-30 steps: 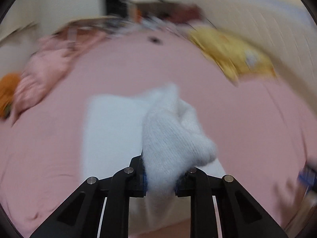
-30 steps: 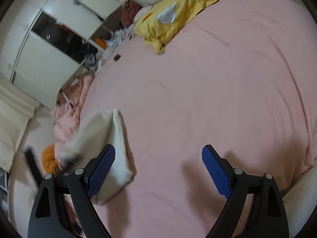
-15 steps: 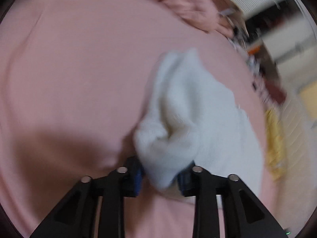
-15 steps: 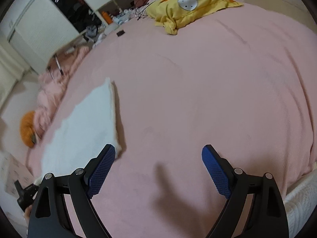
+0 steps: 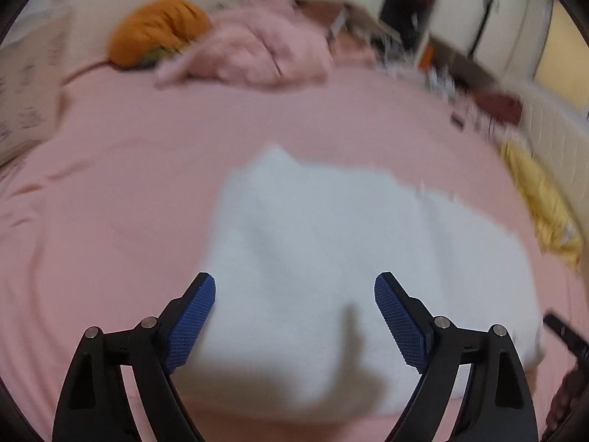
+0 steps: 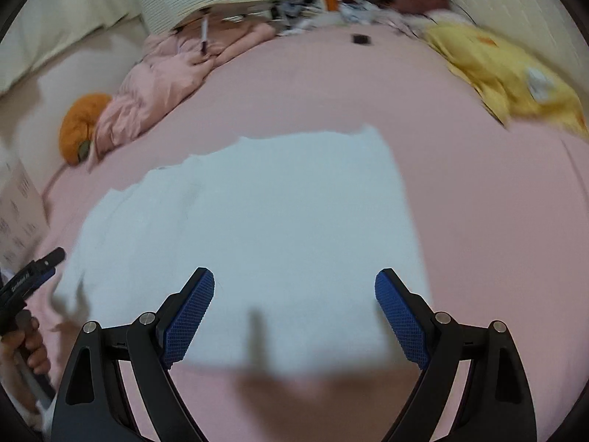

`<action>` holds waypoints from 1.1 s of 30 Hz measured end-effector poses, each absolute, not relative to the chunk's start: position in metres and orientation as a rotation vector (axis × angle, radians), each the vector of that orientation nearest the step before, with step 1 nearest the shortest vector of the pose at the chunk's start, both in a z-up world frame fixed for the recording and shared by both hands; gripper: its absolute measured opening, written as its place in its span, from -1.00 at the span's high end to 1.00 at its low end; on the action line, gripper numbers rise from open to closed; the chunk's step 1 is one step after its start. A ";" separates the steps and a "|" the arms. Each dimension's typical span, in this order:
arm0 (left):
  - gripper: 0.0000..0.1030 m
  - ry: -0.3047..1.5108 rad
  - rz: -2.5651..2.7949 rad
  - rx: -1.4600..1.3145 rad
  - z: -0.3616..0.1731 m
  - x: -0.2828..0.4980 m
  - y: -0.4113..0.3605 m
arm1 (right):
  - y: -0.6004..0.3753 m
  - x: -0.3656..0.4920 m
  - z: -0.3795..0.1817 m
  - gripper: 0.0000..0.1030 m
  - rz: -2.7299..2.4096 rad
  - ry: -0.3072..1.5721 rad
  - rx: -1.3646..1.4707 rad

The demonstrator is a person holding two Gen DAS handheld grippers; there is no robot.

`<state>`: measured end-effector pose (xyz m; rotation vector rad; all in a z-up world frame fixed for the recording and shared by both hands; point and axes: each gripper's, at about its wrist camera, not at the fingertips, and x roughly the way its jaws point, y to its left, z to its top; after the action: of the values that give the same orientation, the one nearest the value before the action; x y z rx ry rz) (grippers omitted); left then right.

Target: Fold clothes

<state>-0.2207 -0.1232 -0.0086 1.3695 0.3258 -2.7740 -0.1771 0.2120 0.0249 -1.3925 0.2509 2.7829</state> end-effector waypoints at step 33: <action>0.78 0.306 -2.949 1.363 0.046 -0.353 -0.145 | 0.312 -0.307 0.037 0.83 2.890 0.363 -1.471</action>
<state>-0.3534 -0.1449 0.0456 1.3628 0.3058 -2.9495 -0.3070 0.3122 0.0370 -1.4707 0.3631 2.8897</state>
